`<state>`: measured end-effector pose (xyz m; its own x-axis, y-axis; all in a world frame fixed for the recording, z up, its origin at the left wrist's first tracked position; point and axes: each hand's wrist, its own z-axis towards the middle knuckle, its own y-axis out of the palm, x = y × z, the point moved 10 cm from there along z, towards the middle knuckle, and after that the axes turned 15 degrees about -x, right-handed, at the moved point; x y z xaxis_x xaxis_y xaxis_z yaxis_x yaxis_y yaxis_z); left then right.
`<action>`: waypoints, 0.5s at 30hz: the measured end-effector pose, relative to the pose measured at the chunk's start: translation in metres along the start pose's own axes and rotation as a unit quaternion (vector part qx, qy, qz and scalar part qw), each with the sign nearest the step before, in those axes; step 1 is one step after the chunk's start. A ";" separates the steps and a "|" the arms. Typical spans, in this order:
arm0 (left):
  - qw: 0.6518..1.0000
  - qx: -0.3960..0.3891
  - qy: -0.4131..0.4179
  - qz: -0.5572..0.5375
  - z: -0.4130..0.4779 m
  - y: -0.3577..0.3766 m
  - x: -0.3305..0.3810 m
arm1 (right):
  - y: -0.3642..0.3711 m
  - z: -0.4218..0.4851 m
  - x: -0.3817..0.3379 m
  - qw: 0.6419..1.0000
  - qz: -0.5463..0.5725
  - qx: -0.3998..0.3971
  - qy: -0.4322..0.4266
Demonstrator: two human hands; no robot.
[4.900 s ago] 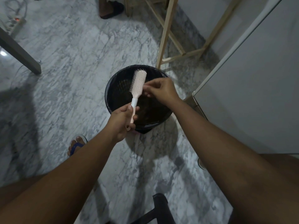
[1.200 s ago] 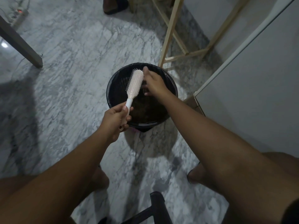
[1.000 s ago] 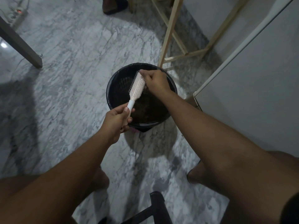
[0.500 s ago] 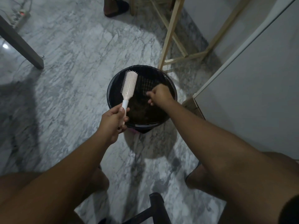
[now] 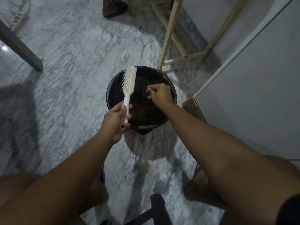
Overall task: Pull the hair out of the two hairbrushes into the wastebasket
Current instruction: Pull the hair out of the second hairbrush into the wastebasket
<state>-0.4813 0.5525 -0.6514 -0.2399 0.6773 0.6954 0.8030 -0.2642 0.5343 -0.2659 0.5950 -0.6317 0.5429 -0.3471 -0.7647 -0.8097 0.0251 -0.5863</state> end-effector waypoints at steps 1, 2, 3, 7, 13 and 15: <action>1.000 -0.001 0.001 -0.001 0.001 0.000 0.001 | 0.007 0.000 0.014 0.999 -0.013 -0.022 0.029; 1.000 -0.002 -0.001 0.003 0.002 -0.001 0.002 | 0.013 -0.002 0.025 0.997 -0.012 -0.041 0.057; 1.000 -0.002 -0.003 0.008 0.003 -0.001 0.003 | 0.018 -0.006 0.033 0.995 0.005 -0.055 0.078; 0.999 -0.003 -0.017 0.034 0.002 -0.001 -0.001 | 0.023 -0.013 0.032 0.996 0.013 -0.054 0.068; 0.999 0.009 -0.028 0.041 0.003 -0.007 -0.011 | 0.027 -0.008 0.008 0.998 -0.047 -0.043 0.006; 0.999 0.014 -0.034 0.038 0.003 -0.009 -0.013 | 0.030 -0.009 0.002 0.997 -0.057 -0.048 -0.005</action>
<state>-0.4840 0.5484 -0.6672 -0.1405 0.7010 0.6992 0.8331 -0.2979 0.4661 -0.2908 0.5869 -0.6488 0.6340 -0.3327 -0.6981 -0.7603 -0.1034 -0.6412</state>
